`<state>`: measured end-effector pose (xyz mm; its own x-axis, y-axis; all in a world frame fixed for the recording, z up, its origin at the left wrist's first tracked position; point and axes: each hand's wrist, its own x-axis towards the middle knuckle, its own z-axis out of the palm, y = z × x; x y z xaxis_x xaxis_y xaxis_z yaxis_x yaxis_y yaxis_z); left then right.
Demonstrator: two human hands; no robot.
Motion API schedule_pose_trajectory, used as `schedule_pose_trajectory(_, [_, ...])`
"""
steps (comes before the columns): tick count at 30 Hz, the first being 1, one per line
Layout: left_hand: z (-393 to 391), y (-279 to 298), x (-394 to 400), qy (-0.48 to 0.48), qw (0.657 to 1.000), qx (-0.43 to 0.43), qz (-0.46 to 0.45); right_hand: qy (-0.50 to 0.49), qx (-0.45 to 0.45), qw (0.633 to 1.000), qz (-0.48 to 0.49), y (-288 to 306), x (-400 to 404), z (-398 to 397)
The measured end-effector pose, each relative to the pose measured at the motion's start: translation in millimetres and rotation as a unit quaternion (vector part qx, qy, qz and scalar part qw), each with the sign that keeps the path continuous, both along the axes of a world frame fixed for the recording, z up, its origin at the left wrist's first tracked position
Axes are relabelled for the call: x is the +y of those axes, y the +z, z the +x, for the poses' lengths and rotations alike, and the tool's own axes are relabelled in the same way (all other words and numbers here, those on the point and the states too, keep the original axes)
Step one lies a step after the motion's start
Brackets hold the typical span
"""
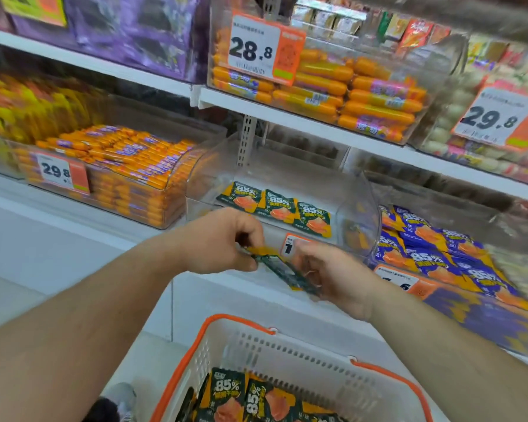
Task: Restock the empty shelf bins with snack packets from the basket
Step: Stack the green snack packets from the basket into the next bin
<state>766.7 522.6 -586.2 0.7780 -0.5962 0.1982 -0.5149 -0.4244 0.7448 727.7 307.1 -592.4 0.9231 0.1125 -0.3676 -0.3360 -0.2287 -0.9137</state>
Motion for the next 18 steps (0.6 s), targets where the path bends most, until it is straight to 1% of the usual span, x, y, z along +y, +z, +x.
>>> schedule_pose_trajectory(2, [-0.9, 2.1, 0.3, 0.012, 0.993, -0.025, -0.115, -0.003, -0.017, 1.000, -0.025, 8.2, 2.0, -2.9])
schedule_pose_trajectory(3, [-0.8, 1.4, -1.0, 0.009, 0.986, -0.036, -0.161, -0.004, -0.015, 1.000, -0.010, 12.7, 3.5, -4.0])
schedule_pose_trajectory(4, [-0.6, -0.3, -3.1, 0.006, 0.980, -0.054, -0.193, -0.007, -0.012, 1.000, 0.018, 17.2, 5.5, -4.6])
schedule_pose_trajectory(5, [0.2, -2.0, -5.7, 0.003, 0.974, -0.096, -0.206, -0.017, -0.009, 0.999, 0.051, 20.9, 7.5, -3.7])
schedule_pose_trajectory(6, [1.1, -3.1, -7.6, 0.012, 0.968, -0.155, -0.195, -0.033, -0.009, 0.996, 0.083, 22.7, 8.7, -0.8])
schedule_pose_trajectory(8, [6.2, -5.7, -9.6, 0.052, 0.950, -0.259, -0.167, -0.068, -0.021, 0.989, 0.131, 26.5, 12.9, 5.2])
schedule_pose_trajectory(9, [9.8, -6.9, -9.0, 0.078, 0.943, -0.283, -0.155, -0.082, -0.036, 0.986, 0.140, 28.8, 15.5, 8.1])
schedule_pose_trajectory(11, [17.4, -10.0, -6.6, 0.150, 0.940, -0.290, -0.102, -0.115, -0.081, 0.983, 0.115, 33.6, 17.5, 21.0])
schedule_pose_trajectory(13, [23.9, -19.1, -2.9, 0.219, 0.939, -0.266, -0.019, -0.164, -0.133, 0.975, 0.064, 38.8, 14.4, 41.3])
schedule_pose_trajectory(15, [23.1, -24.1, -1.0, 0.267, 0.938, -0.210, 0.073, -0.208, -0.170, 0.963, 0.006, 40.6, 6.8, 67.5])
schedule_pose_trajectory(18, [23.5, -31.3, -0.6, 0.268, 0.931, -0.138, 0.207, -0.239, -0.160, 0.955, -0.075, 33.8, -2.4, 99.5])
